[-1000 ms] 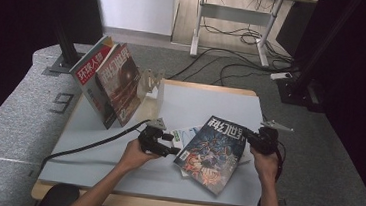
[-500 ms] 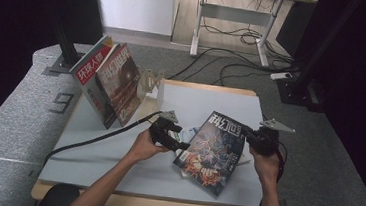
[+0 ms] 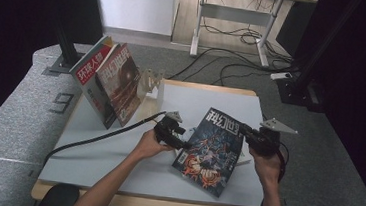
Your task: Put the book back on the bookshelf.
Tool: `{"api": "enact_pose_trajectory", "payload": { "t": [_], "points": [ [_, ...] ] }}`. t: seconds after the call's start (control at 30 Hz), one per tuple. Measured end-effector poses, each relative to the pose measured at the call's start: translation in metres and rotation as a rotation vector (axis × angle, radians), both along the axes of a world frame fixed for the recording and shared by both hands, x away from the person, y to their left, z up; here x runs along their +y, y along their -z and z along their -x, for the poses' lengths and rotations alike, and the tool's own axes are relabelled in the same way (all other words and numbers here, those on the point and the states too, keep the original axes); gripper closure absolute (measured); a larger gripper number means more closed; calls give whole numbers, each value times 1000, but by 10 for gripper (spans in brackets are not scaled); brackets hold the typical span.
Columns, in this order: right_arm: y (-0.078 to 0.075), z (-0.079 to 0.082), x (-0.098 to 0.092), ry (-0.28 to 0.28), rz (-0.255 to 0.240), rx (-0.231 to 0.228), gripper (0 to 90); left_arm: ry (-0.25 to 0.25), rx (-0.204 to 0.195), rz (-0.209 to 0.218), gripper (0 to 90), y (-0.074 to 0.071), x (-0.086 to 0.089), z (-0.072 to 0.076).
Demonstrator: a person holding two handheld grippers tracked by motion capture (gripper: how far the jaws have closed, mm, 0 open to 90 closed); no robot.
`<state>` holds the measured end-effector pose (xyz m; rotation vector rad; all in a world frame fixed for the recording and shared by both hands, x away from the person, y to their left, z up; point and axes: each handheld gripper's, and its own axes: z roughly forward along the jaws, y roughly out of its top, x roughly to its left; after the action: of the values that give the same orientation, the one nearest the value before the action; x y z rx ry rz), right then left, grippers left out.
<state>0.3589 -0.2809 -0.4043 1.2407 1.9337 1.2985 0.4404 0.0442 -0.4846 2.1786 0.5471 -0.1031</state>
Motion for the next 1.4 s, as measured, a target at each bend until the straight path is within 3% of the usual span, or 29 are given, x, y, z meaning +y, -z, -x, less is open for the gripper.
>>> {"api": "enact_pose_trajectory", "payload": {
  "t": [0.13,0.17,0.23,0.43,0.7,0.97,1.1,1.13,1.27,1.4],
  "points": [
    [-2,2,1,-16,-11,-2,821,18,10,-4,218,3,-6,-2],
    [-2,3,2,-27,-21,-2,821,33,24,19,230,5,-7,-2],
    [-2,3,3,-43,-24,0,821,38,34,23,238,8,-8,-2],
    [-2,6,13,-85,-19,-3,821,53,64,19,264,16,-11,-2],
    [-10,8,26,-125,-14,-21,821,67,102,70,349,12,-10,-3],
    [-15,12,31,-147,-14,-33,821,46,151,74,429,8,-8,-6],
    [-12,10,28,-152,-34,-21,821,37,154,74,471,6,-7,-5],
    [-10,9,28,-156,-47,-13,821,36,156,84,523,3,-5,-5],
    [-9,8,28,-158,-40,-9,821,44,141,96,652,-3,-3,-4],
    [-11,8,28,-162,-37,-10,820,46,131,90,699,-10,-1,1]
  ]
}}
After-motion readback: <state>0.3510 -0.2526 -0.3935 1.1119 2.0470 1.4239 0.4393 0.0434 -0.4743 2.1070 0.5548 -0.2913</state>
